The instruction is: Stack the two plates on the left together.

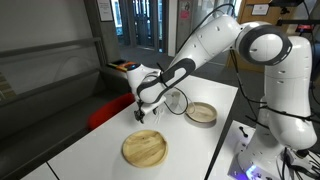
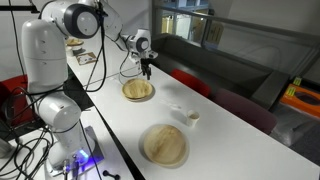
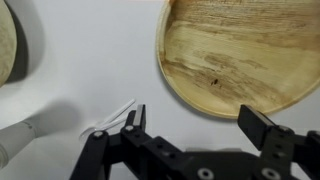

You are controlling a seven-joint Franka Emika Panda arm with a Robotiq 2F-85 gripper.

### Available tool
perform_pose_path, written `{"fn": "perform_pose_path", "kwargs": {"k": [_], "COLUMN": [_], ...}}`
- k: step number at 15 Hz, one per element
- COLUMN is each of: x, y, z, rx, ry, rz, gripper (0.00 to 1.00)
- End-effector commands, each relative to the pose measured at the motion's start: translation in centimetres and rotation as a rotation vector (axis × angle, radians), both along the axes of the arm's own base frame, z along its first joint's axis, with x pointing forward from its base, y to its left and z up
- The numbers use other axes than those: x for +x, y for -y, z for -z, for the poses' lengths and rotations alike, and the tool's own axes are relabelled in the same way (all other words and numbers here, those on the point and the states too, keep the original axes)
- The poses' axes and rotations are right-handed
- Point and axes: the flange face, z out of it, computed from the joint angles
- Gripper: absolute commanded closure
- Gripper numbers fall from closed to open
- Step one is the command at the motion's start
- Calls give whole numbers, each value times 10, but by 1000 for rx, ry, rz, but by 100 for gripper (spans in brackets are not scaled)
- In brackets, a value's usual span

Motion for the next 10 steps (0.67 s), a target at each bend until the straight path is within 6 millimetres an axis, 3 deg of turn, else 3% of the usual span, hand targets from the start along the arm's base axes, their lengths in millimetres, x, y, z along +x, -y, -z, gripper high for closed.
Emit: {"fn": "perform_pose_path", "kwargs": {"k": [1, 4, 5, 10], "x": [-30, -43, -24, -35], "y": [6, 1, -3, -6], "z": [-40, -54, -41, -46], "rx": [6, 16, 17, 18], "ry": [49, 71, 60, 65], "rz": [95, 153, 112, 133], "gripper": [0, 0, 0, 0]}}
